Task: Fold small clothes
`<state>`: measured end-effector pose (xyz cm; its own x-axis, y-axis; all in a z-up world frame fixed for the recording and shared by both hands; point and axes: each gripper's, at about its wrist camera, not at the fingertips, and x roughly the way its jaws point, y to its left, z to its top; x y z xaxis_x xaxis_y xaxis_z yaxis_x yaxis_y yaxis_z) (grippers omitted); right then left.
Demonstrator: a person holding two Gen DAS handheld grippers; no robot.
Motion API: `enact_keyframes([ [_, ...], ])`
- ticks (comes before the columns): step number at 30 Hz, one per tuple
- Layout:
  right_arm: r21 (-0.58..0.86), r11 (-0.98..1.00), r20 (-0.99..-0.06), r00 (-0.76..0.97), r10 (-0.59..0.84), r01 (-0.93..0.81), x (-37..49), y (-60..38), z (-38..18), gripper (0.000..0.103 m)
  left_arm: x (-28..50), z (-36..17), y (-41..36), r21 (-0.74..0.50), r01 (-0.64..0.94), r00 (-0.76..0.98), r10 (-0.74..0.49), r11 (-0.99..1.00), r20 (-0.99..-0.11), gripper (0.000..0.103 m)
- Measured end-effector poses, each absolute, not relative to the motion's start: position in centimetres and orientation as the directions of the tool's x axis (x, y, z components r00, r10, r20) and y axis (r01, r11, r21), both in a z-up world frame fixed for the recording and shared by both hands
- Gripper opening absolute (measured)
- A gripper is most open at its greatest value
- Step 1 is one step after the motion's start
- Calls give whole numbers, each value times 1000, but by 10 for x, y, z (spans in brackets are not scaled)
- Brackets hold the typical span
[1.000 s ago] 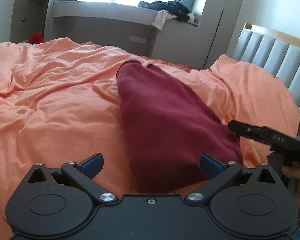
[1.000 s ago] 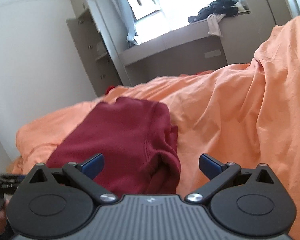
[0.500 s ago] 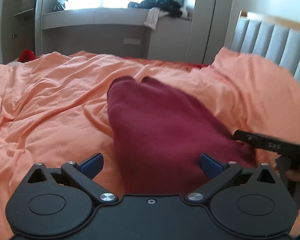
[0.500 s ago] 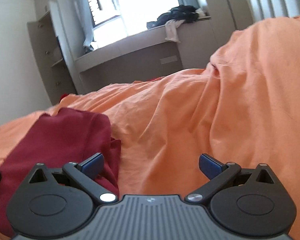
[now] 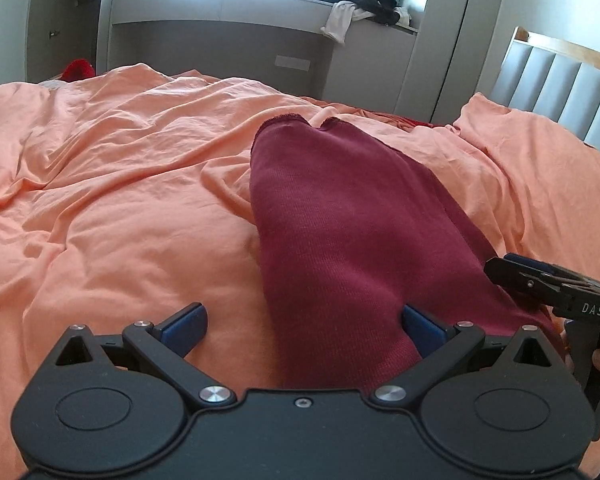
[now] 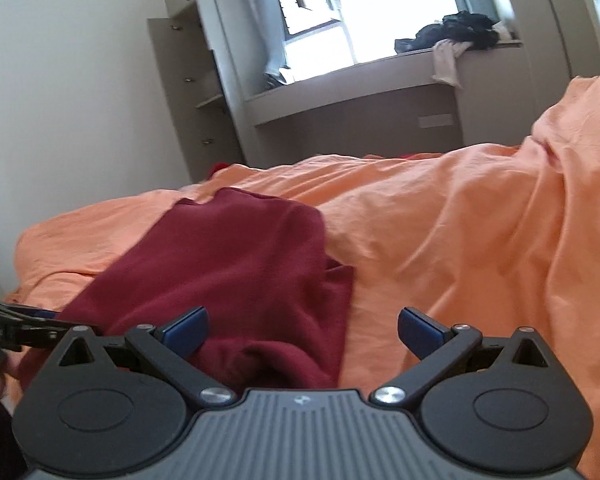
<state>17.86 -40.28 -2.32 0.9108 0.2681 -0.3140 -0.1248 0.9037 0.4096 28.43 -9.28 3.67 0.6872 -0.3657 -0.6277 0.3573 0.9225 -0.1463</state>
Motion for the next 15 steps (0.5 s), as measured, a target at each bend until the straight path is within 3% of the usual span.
enact_keyframes([
  [9,702,689,-178,891,418,-183,190,-436,-41,103,282,40,-87,-196,371,678,-410,907,-611,103],
  [15,775,623,-213,884,416,-107,210,-438,-58,103,281,46,-90,-170,417,680,-431,893,-593,103],
])
